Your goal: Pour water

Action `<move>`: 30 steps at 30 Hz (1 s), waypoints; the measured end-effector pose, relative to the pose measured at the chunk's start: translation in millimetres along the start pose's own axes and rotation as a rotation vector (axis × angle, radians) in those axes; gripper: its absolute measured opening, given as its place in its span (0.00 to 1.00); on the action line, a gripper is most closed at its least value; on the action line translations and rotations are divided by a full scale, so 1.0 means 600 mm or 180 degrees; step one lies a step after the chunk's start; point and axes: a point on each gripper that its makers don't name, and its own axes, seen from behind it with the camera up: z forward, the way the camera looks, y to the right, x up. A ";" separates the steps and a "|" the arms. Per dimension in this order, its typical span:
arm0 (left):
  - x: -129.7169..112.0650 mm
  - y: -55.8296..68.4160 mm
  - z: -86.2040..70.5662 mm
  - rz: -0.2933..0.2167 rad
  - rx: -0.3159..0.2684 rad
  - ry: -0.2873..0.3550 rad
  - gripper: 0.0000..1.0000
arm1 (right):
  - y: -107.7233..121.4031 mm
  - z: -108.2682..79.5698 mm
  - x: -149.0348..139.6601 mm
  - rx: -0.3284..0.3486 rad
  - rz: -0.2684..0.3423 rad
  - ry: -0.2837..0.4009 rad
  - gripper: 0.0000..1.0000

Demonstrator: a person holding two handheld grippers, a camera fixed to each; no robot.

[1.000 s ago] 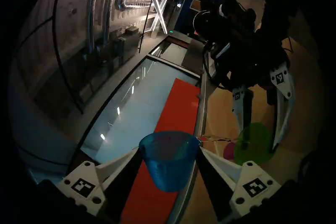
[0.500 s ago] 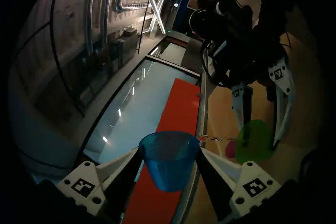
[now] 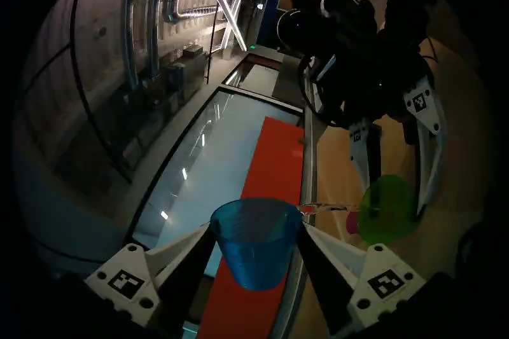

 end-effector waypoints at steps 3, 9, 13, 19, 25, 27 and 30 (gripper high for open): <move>0.001 0.000 0.000 0.0028 -0.0002 -0.0002 0.86 | 0.000 0.000 -0.001 0.0003 -0.0003 0.0002 0.88; 0.001 -0.001 0.000 0.0090 0.0010 -0.0004 0.86 | 0.000 0.000 -0.003 0.0003 -0.0007 0.0000 0.88; 0.002 -0.002 -0.001 0.0114 0.0021 -0.0006 0.86 | 0.000 -0.001 -0.004 -0.0004 -0.0011 -0.0004 0.88; 0.002 -0.005 -0.002 0.0192 0.0026 -0.0016 0.86 | 0.001 -0.002 -0.002 -0.0007 -0.0010 -0.0002 0.88; 0.000 -0.005 0.000 0.0267 0.0035 -0.0022 0.86 | 0.001 -0.003 -0.001 -0.0005 -0.0021 -0.0002 0.88; 0.000 -0.004 0.001 0.0278 0.0041 -0.0020 0.86 | 0.001 -0.003 0.000 -0.0004 -0.0022 -0.0002 0.88; -0.001 -0.002 0.003 0.0294 0.0049 -0.0016 0.86 | 0.001 -0.003 0.001 -0.0007 -0.0025 0.0000 0.88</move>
